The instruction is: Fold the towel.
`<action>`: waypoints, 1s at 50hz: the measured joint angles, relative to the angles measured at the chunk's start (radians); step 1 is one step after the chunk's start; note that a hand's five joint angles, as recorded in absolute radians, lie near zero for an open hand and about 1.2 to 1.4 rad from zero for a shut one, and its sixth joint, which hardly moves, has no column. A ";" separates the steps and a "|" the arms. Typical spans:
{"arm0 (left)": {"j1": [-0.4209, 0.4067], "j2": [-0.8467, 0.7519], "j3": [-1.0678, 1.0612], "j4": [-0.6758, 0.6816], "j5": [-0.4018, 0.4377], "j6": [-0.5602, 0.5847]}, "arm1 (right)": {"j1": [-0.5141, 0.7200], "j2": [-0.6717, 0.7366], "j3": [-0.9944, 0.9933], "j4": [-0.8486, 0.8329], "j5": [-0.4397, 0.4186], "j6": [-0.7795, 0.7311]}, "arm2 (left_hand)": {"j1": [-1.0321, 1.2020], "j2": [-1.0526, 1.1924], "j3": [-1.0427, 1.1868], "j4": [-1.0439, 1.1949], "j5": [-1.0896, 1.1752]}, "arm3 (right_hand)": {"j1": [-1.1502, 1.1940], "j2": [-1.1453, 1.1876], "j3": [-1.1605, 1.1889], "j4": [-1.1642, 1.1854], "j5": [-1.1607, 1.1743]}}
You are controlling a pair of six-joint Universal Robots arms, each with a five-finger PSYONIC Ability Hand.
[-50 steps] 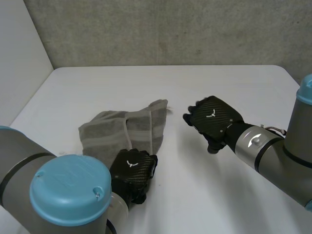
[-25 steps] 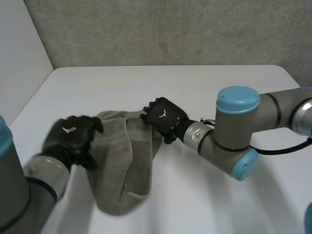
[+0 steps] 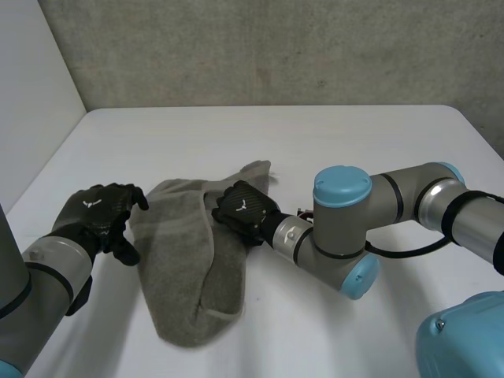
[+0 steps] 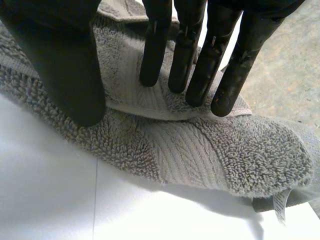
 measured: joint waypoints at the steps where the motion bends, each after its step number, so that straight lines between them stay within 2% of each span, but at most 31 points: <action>1: 0.000 -0.001 0.000 0.000 0.000 0.000 | 0.000 0.003 -0.003 0.000 0.000 0.000 | 0.000 0.000 -0.001 0.000 0.000 | 0.009 0.015 0.015 0.012 0.011; 7: 0.001 -0.012 0.001 0.009 -0.001 0.000 | 0.000 0.019 -0.021 0.000 -0.003 -0.002 | -0.002 -0.003 -0.004 -0.002 -0.003 | 0.115 0.139 0.143 0.143 0.136; 11: 0.001 -0.018 0.002 0.015 -0.001 0.000 | 0.000 0.022 -0.027 0.000 -0.002 -0.003 | -0.002 -0.003 -0.004 -0.002 -0.003 | 0.288 0.362 0.364 0.369 0.366; 16: 0.001 -0.030 0.008 0.020 0.000 0.000 | 0.000 -0.003 -0.025 0.001 0.001 -0.001 | -0.002 -0.003 -0.004 -0.002 -0.003 | 0.291 0.388 0.399 0.409 0.404; 26: -0.001 -0.080 0.082 0.024 0.035 0.001 | -0.008 -0.185 0.061 0.009 0.022 0.007 | -0.002 -0.003 -0.004 -0.002 -0.003 | 0.291 0.388 0.399 0.410 0.408; 27: -0.002 -0.103 0.114 0.026 0.062 0.003 | -0.012 -0.258 0.116 0.015 0.027 0.007 | -0.002 -0.003 -0.004 -0.002 -0.002 | 0.291 0.388 0.399 0.411 0.409; 34: -0.002 -0.210 0.232 0.047 0.204 0.055 | -0.063 -0.438 0.287 0.059 0.037 0.006 | -0.002 -0.001 -0.002 0.001 0.003 | 0.291 0.388 0.399 0.411 0.410; 35: -0.002 -0.249 0.267 0.053 0.255 0.094 | -0.088 -0.479 0.331 0.080 0.038 0.005 | -0.001 0.000 -0.002 0.004 0.005 | 0.291 0.388 0.399 0.411 0.410; 38: -0.001 -0.301 0.310 0.057 0.324 0.157 | -0.118 -0.524 0.382 0.111 0.038 0.003 | 0.002 0.008 0.007 0.012 0.013 | 0.291 0.388 0.399 0.411 0.411; 43: 0.002 -0.435 0.407 0.043 0.491 0.363 | -0.185 -0.638 0.519 0.178 0.032 -0.005 | 0.050 0.050 0.048 0.054 0.053 | 0.291 0.388 0.399 0.411 0.412; 44: 0.002 -0.435 0.407 0.043 0.491 0.363 | -0.185 -0.638 0.519 0.178 0.032 -0.005 | 0.050 0.050 0.048 0.054 0.053 | 0.291 0.388 0.399 0.411 0.412; 45: 0.004 -0.477 0.438 0.027 0.532 0.432 | -0.203 -0.683 0.569 0.189 0.028 -0.007 | 0.054 0.058 0.057 0.061 0.061 | 0.291 0.388 0.399 0.411 0.412; 50: 0.007 -0.575 0.521 -0.032 0.568 0.546 | -0.232 -0.765 0.661 0.191 0.020 -0.008 | 0.135 0.135 0.134 0.139 0.137 | 0.291 0.388 0.399 0.412 0.412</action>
